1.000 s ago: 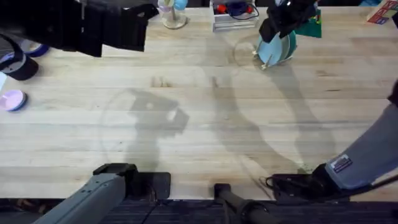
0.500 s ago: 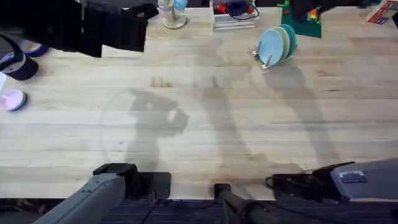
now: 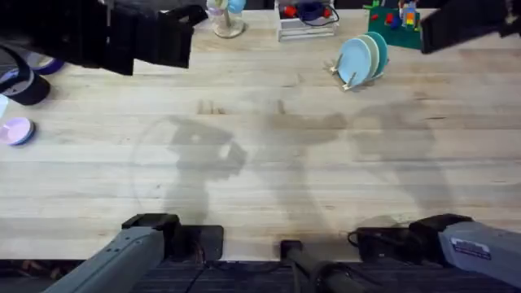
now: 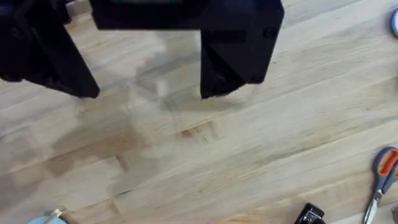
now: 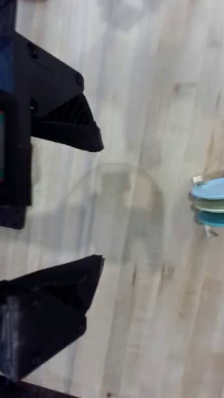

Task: Pick up the plates from the table one by one and place each into a slot on the dish rack.

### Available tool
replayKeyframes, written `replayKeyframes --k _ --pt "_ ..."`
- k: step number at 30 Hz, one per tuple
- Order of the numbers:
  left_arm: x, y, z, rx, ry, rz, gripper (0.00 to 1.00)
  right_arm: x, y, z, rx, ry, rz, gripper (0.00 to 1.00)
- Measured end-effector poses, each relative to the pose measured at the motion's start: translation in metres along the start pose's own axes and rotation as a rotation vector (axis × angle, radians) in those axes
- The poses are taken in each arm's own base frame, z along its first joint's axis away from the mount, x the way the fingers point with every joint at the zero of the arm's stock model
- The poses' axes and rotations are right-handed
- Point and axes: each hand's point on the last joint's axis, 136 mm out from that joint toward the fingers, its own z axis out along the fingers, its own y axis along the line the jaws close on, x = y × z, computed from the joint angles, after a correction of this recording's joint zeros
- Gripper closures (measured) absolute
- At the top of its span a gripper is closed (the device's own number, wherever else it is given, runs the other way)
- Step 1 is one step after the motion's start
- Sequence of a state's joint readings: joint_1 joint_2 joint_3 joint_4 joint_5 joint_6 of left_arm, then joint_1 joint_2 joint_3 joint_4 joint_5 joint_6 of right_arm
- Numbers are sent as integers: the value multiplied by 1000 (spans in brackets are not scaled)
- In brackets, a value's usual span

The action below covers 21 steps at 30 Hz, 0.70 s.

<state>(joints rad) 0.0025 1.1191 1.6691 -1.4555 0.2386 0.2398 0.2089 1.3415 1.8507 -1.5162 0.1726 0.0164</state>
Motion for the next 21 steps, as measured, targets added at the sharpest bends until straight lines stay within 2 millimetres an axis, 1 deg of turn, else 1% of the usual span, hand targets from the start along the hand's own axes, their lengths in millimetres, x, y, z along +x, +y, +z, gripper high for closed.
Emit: replayKeyframes --k 4,10,21 --pt "0 0 0 0 0 0 6 15 -2 -10 0 20 0 7" --pt "0 0 0 0 0 0 6 25 -2 -12 0 53 -4 9" --pt "0 0 0 0 0 0 7 26 -2 -12 0 54 -4 7"
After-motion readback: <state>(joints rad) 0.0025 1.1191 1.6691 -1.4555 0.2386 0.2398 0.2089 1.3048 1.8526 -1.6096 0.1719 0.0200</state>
